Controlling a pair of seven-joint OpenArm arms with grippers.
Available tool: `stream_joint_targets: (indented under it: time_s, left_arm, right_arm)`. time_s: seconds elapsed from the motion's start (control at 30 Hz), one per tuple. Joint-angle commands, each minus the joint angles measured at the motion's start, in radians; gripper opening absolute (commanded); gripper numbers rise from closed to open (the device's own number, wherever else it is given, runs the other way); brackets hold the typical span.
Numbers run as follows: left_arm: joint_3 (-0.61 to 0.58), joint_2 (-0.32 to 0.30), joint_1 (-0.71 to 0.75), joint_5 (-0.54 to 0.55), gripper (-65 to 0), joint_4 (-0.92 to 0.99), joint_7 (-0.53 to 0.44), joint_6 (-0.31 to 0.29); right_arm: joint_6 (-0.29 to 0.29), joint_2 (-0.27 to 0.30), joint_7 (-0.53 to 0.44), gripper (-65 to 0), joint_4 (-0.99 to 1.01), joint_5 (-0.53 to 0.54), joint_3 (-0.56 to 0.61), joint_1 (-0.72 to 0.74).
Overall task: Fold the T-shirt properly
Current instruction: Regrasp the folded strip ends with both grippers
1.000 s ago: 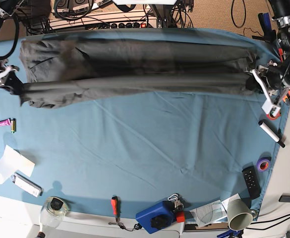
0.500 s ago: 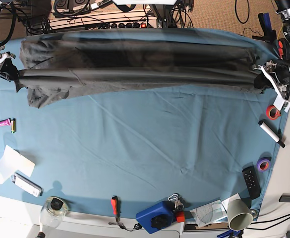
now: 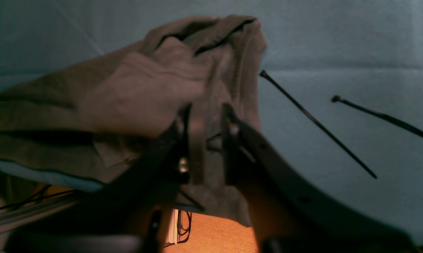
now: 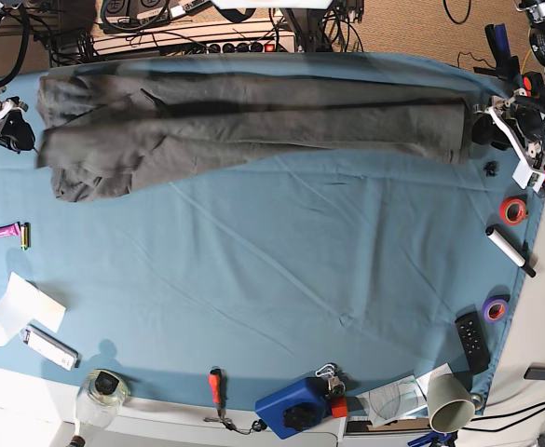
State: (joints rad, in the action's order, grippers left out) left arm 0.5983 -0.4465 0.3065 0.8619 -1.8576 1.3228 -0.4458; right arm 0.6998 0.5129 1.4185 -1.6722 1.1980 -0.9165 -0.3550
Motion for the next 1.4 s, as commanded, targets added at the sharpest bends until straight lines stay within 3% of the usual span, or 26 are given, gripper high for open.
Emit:
stream_joint_targets:
  time_s: [0.0, 0.33, 0.5, 0.6, 0.7, 0.8, 1.1, 1.37]
  left_arm:
    - [0.009, -0.019, -0.005, 0.013, -40.6, -0.024, -0.014, -0.001]
    - [0.009, -0.005, 0.03, -0.006, -38.6, -0.2, -0.028, -0.001]
    - [0.009, 0.073, 0.132, -0.061, -29.3, -0.266, -0.174, 0.008]
    - [0.009, 0.133, 0.139, -0.126, -28.9, -0.266, -0.224, 0.075]
    - [0.006, 0.168, 0.124, -0.162, -28.9, -0.257, -0.219, 0.138]
    - [0.006, 0.175, 0.102, -0.167, -28.9, -0.22, -0.194, 0.163]
    - [0.005, 0.178, 0.076, -0.122, -29.0, -0.137, -0.125, 0.161]
    - [-0.013, 0.212, 0.076, -0.126, -29.6, -0.135, -0.135, 0.158]
  right_arm:
    - [-0.002, 0.027, -0.022, -52.7, -0.016, 0.014, -0.013, 0.0]
    - [-0.002, 0.027, -0.022, -52.7, -0.016, 0.013, -0.013, 0.009]
    - [-0.002, 0.027, -0.022, -52.6, -0.016, -0.029, -0.013, 0.008]
    - [-0.002, 0.027, -0.022, -49.1, -0.016, -0.029, -0.013, 0.008]
    - [-0.002, 0.027, -0.022, -46.0, -0.016, -0.029, -0.013, 0.008]
    - [-0.002, 0.027, -0.022, -46.0, -0.016, -0.04, -0.013, 0.008]
    - [-0.002, 0.027, -0.022, -46.0, -0.016, -0.047, -0.013, 0.009]
    - [-0.002, 0.028, -0.022, -46.0, -0.016, -0.047, -0.013, 0.009]
